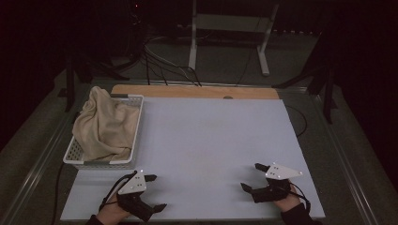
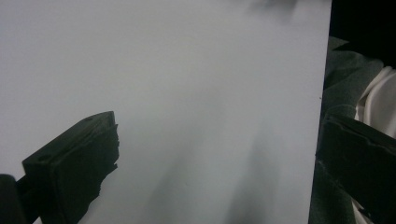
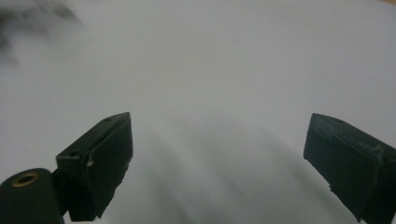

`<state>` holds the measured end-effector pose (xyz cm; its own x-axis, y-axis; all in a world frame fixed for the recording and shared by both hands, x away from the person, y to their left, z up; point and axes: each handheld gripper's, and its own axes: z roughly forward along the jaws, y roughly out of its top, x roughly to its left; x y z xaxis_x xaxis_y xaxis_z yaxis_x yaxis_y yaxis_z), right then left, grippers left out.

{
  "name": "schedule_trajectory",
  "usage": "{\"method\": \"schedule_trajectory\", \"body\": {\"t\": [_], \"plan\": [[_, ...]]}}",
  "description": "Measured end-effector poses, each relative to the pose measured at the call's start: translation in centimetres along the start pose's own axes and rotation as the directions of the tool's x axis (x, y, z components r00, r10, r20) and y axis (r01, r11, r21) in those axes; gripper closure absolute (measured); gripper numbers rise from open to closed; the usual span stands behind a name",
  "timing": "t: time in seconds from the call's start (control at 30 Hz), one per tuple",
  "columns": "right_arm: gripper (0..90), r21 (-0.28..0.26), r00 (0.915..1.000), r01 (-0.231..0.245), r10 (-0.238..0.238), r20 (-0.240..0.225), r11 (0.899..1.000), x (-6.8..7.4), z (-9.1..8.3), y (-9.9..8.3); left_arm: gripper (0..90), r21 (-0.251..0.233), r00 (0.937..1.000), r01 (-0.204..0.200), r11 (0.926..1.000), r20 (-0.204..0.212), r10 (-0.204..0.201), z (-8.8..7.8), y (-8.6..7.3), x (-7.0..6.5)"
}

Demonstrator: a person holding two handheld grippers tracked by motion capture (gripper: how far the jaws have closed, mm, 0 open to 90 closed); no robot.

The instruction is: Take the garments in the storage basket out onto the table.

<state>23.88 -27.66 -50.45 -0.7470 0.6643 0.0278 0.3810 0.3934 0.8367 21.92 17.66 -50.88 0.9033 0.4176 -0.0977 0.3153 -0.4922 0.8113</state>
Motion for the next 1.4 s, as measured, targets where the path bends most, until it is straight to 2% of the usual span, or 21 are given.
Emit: {"method": "schedule_trajectory", "body": {"t": [0.47, 0.73, 0.87, 1.03, 1.13, 1.4], "plan": [[8.4, -0.005, 0.9999, 0.007, -0.007, -0.015, 1.0, 0.1, -0.3, -0.1, 0.3, 0.048, 0.9995, 0.004, 0.9988, 0.033, -0.006, 0.6, 0.3, 0.1], [8.4, -0.007, 0.9998, 0.008, -0.008, -0.019, 1.0, 0.1, -0.3, 0.0, 0.3, 0.084, 0.9973, -0.005, 0.9964, 0.074, -0.001, 1.0, 0.5, -0.1], [8.4, -0.01, 0.9997, 0.015, -0.015, -0.017, 1.0, 0.2, -0.4, 0.1, 0.3, 0.096, 0.994, -0.001, 0.9953, 0.109, -0.01, 1.0, 0.8, -0.1], [8.4, -0.018, 0.9994, 0.018, -0.018, -0.029, 1.0, 0.4, -0.6, 0.2, 0.3, 0.11, 0.9912, -0.011, 0.9939, 0.132, -0.003, 1.1, 1.4, -0.6], [8.5, -0.024, 0.9994, 0.018, -0.019, -0.028, 1.0, 0.5, -0.7, 0.3, 0.3, 0.115, 0.9872, -0.025, 0.993, 0.159, 0.006, 1.0, 1.6, -1.0], [8.4, -0.032, 0.9989, 0.023, -0.024, -0.041, 0.999, 0.7, -0.8, 0.5, 0.3, 0.108, 0.9825, -0.034, 0.9936, 0.186, 0.013, 0.5, 2.7, -1.3]]}}
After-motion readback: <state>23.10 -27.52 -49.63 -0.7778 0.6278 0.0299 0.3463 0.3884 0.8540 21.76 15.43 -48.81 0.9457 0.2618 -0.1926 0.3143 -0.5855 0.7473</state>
